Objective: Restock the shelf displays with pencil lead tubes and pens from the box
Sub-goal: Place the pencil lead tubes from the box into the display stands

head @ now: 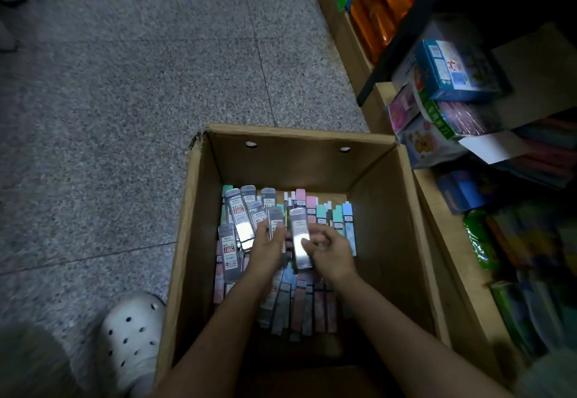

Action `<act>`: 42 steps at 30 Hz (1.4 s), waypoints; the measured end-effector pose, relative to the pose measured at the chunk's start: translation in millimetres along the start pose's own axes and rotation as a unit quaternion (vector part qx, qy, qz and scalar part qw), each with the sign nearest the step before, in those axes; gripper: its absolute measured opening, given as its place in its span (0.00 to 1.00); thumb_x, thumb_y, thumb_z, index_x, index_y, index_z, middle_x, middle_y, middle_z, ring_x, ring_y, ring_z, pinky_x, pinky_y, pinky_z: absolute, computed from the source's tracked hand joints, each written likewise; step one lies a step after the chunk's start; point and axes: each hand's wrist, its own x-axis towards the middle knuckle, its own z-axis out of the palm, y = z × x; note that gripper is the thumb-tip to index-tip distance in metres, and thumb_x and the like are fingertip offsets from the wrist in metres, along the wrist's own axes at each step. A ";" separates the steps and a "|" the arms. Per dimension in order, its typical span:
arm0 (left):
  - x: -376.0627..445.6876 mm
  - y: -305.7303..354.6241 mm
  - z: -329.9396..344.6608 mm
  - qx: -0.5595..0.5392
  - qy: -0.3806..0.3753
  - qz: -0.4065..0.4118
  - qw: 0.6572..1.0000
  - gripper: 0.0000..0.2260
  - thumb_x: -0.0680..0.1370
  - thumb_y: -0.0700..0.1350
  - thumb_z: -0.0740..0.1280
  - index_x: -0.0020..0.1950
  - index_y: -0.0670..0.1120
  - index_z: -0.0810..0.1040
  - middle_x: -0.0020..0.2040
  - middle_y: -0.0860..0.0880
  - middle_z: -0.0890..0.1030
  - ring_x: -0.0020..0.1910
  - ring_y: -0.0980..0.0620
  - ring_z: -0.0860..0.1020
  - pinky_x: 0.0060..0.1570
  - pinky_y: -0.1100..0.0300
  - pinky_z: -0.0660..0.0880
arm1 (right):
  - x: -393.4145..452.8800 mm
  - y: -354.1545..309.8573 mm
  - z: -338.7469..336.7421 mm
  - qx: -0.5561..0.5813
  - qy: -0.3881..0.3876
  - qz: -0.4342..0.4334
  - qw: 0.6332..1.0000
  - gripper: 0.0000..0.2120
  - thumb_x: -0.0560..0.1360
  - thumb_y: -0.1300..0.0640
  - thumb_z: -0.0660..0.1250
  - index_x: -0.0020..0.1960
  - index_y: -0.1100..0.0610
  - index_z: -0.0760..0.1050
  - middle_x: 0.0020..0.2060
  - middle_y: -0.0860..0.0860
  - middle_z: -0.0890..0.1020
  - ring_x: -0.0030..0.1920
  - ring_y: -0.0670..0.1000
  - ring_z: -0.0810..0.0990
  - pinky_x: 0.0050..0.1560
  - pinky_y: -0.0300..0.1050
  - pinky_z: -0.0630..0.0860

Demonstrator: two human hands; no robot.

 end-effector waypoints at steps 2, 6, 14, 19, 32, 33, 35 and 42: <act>-2.9 0.1 0.8 0.018 -0.020 0.014 1.000 0.14 0.81 0.53 0.62 0.64 0.50 0.70 0.58 0.50 0.79 0.53 0.54 0.79 0.46 0.59 0.77 | -5.5 -1.9 5.8 0.019 -0.035 -0.012 0.999 0.14 0.74 0.65 0.71 0.58 0.58 0.78 0.43 0.46 0.81 0.41 0.40 0.79 0.36 0.28 0.76; -2.4 -1.5 -0.2 0.021 -0.015 0.002 1.000 0.16 0.83 0.49 0.59 0.69 0.47 0.66 0.67 0.43 0.74 0.63 0.47 0.75 0.59 0.51 0.75 | -7.4 -6.9 11.3 0.016 -0.077 -0.018 0.997 0.11 0.73 0.67 0.71 0.55 0.62 0.80 0.42 0.47 0.82 0.42 0.43 0.81 0.39 0.29 0.77; 2.7 10.9 -8.0 -0.032 0.054 -0.023 0.998 0.11 0.84 0.46 0.57 0.66 0.47 0.69 0.59 0.41 0.78 0.56 0.41 0.79 0.49 0.44 0.80 | 50.3 -28.5 -14.1 -0.308 -0.008 -0.081 0.948 0.27 0.70 0.64 0.75 0.68 0.55 0.73 0.64 0.52 0.74 0.58 0.48 0.75 0.48 0.28 0.74; 5.2 16.6 -8.2 -0.023 0.051 0.001 0.998 0.11 0.82 0.46 0.60 0.64 0.46 0.72 0.59 0.40 0.79 0.57 0.39 0.79 0.56 0.37 0.77 | 79.7 -25.7 -12.9 -0.463 -0.088 -0.043 0.881 0.57 0.60 0.54 0.82 0.79 0.47 0.51 0.72 0.54 0.57 0.73 0.58 0.56 0.73 0.56 0.62; -0.7 11.4 2.1 -0.009 0.029 -0.007 1.000 0.08 0.84 0.40 0.55 0.61 0.51 0.66 0.43 0.46 0.76 0.35 0.52 0.74 0.34 0.58 0.73 | 29.0 -9.2 -5.7 -0.225 0.019 -0.190 0.955 0.21 0.74 0.67 0.66 0.65 0.53 0.69 0.53 0.52 0.80 0.53 0.53 0.78 0.49 0.38 0.68; -5.3 16.1 2.1 0.008 0.017 -0.007 1.000 0.11 0.83 0.40 0.57 0.64 0.51 0.66 0.46 0.46 0.78 0.39 0.50 0.77 0.38 0.56 0.75 | 21.1 -11.1 -6.7 -0.193 0.033 -0.185 0.963 0.20 0.75 0.67 0.65 0.64 0.53 0.69 0.48 0.50 0.80 0.49 0.51 0.79 0.45 0.35 0.68; -17.9 31.4 3.4 0.053 -0.002 0.009 0.999 0.13 0.82 0.41 0.60 0.66 0.50 0.67 0.56 0.43 0.79 0.51 0.43 0.80 0.53 0.48 0.79 | 9.1 -20.3 -15.5 -0.131 0.066 -0.161 0.976 0.22 0.75 0.68 0.67 0.65 0.54 0.68 0.41 0.48 0.78 0.40 0.47 0.78 0.38 0.30 0.67; -79.8 130.0 35.1 0.150 -0.137 0.150 0.968 0.07 0.82 0.39 0.61 0.59 0.45 0.69 0.49 0.41 0.78 0.37 0.51 0.79 0.38 0.56 0.78 | -61.5 -121.4 -102.5 -0.092 0.088 -0.222 0.967 0.25 0.73 0.67 0.70 0.60 0.48 0.63 0.41 0.45 0.76 0.41 0.50 0.81 0.49 0.55 0.81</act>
